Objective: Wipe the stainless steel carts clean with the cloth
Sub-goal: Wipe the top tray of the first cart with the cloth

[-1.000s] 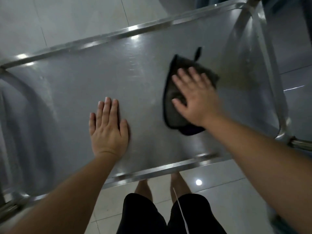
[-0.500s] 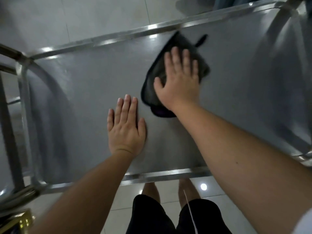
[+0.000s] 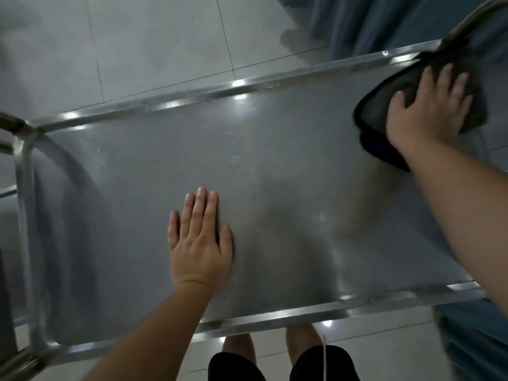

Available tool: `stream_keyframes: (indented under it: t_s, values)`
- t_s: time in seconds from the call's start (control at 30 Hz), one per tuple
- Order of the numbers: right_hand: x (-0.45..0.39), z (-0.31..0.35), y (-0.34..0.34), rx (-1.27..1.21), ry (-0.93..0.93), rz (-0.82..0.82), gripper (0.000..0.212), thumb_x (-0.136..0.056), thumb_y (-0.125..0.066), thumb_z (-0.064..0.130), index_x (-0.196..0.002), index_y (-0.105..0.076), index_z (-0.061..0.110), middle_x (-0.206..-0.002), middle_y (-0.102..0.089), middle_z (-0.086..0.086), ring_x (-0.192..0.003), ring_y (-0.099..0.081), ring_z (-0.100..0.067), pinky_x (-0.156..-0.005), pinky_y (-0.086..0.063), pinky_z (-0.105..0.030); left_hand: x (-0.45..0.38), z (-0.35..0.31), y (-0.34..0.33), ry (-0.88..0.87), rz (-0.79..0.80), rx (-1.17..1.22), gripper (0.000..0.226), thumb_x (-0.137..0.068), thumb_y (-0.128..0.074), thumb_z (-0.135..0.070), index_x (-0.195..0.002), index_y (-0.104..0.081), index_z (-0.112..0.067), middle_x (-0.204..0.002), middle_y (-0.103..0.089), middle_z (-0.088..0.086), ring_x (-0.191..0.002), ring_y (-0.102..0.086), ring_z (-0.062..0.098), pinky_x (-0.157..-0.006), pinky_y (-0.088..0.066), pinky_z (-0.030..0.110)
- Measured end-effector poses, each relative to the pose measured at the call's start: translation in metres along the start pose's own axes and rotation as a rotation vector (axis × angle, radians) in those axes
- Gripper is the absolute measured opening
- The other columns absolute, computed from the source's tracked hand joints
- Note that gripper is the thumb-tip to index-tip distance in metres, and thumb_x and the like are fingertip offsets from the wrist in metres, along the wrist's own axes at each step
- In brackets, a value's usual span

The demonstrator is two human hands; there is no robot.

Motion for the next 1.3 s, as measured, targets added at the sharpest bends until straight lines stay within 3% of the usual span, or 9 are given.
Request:
stream_keyframes:
  t_s: [0.07,0.17,0.33,0.43,0.5,0.83,0.93,1.17,1.3]
  values:
    - [0.022,0.044,-0.005,-0.097,-0.197,-0.022,0.079,-0.094,-0.03,0.053,-0.166,-0.026,0.02,-0.175,-0.013,-0.005,-0.162,-0.006,-0.031,-0.129,-0.005,-0.054,0.0,0.001,-0.001,-0.003,0.006,-0.012,0.068,-0.104,-0.039,-0.04,-0.169,-0.027,-0.024,-0.177,-0.017,-0.005,-0.165,-0.009,0.016,-0.132,-0.013,0.053]
    - [0.071,0.138,-0.023,-0.141,-0.043,0.014,0.077,-0.098,-0.037,0.051,-0.167,-0.022,0.019,-0.175,-0.012,-0.006,-0.161,-0.008,-0.031,-0.127,-0.005,-0.053,-0.002,0.001,-0.003,-0.006,0.003,-0.017,0.068,-0.104,-0.037,-0.041,-0.169,-0.026,-0.024,-0.177,-0.016,-0.005,-0.165,-0.008,0.015,-0.132,-0.012,0.052]
    - [0.156,0.258,-0.042,-0.052,0.631,0.136,0.079,-0.098,-0.034,0.056,-0.168,-0.018,0.021,-0.176,-0.008,-0.003,-0.162,-0.004,-0.029,-0.129,-0.003,-0.05,-0.003,0.001,-0.002,0.018,0.002,-0.007,0.068,-0.103,-0.038,-0.041,-0.169,-0.029,-0.024,-0.176,-0.018,-0.006,-0.164,-0.009,0.014,-0.133,-0.01,0.051]
    - [0.191,0.279,-0.054,0.062,1.214,0.25,0.075,-0.101,-0.032,0.061,-0.167,-0.016,0.031,-0.176,-0.007,0.007,-0.162,0.001,-0.02,-0.129,0.004,-0.047,-0.004,-0.001,-0.002,0.015,0.011,-0.014,0.069,-0.103,-0.037,-0.041,-0.169,-0.028,-0.022,-0.176,-0.019,-0.004,-0.165,-0.009,0.015,-0.133,-0.009,0.051]
    - [0.19,0.278,-0.057,0.1,1.355,0.292,0.074,-0.102,-0.031,0.063,-0.167,-0.013,0.034,-0.176,-0.004,0.01,-0.162,0.003,-0.017,-0.128,0.007,-0.045,-0.003,-0.002,-0.001,0.01,-0.001,-0.016,0.068,-0.104,-0.037,-0.041,-0.168,-0.029,-0.021,-0.176,-0.021,-0.002,-0.164,-0.01,0.016,-0.133,-0.01,0.051]
    - [-0.029,0.084,-0.001,0.038,0.679,0.126,0.078,-0.099,-0.034,0.059,-0.167,-0.018,0.023,-0.176,-0.011,-0.004,-0.161,-0.008,-0.031,-0.129,-0.005,-0.05,-0.003,0.001,-0.001,-0.002,-0.03,0.018,0.069,-0.102,-0.037,-0.044,-0.168,-0.032,-0.024,-0.176,-0.023,-0.004,-0.164,-0.012,0.015,-0.132,-0.013,0.052]
    - [-0.053,0.022,0.011,0.07,0.626,0.131,0.081,-0.099,-0.026,0.063,-0.167,-0.014,0.021,-0.176,-0.009,-0.007,-0.161,-0.007,-0.032,-0.129,-0.008,-0.051,-0.002,0.003,-0.003,0.005,-0.013,0.016,0.07,-0.102,-0.037,-0.045,-0.169,-0.029,-0.026,-0.177,-0.021,-0.005,-0.165,-0.009,0.014,-0.133,-0.011,0.05]
    - [0.063,-0.076,0.009,0.047,0.534,0.034,0.071,-0.103,-0.039,0.053,-0.164,-0.029,0.019,-0.172,-0.024,-0.012,-0.157,-0.023,-0.037,-0.127,-0.018,-0.052,-0.001,0.003,-0.002,0.019,0.001,0.027,0.07,-0.102,-0.038,-0.046,-0.169,-0.027,-0.03,-0.177,-0.019,-0.008,-0.164,-0.006,0.011,-0.133,-0.007,0.047]
    - [0.177,-0.172,-0.002,0.089,0.488,0.083,0.073,-0.105,-0.034,0.056,-0.167,-0.02,0.022,-0.175,-0.013,-0.004,-0.161,-0.014,-0.033,-0.126,-0.021,-0.057,-0.002,0.002,-0.001,0.021,0.02,0.039,0.071,-0.101,-0.037,-0.047,-0.169,-0.026,-0.03,-0.177,-0.019,-0.007,-0.164,-0.005,0.011,-0.133,-0.006,0.048]
Point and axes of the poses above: each hand's wrist, its own x-axis away from the middle knuckle, its own y-axis out of the back of the hand, z = x × y, the point moved 6 cm from there along -x, towards the middle knuckle
